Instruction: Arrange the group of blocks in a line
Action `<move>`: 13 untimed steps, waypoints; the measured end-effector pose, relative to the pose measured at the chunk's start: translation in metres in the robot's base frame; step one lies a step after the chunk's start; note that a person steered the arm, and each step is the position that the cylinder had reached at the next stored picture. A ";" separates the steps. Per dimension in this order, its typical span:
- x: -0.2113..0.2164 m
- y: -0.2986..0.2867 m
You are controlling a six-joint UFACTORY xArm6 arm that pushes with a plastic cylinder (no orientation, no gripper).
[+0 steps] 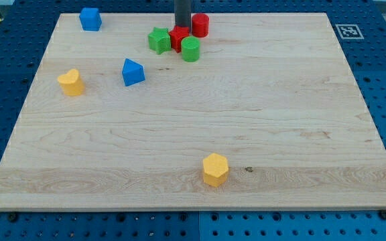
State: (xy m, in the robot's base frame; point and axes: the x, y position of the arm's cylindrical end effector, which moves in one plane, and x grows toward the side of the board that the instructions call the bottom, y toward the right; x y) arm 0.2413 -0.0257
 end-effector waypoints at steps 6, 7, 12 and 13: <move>0.080 -0.065; 0.082 -0.044; 0.114 0.063; 0.104 0.123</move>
State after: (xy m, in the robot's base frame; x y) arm 0.3450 0.0973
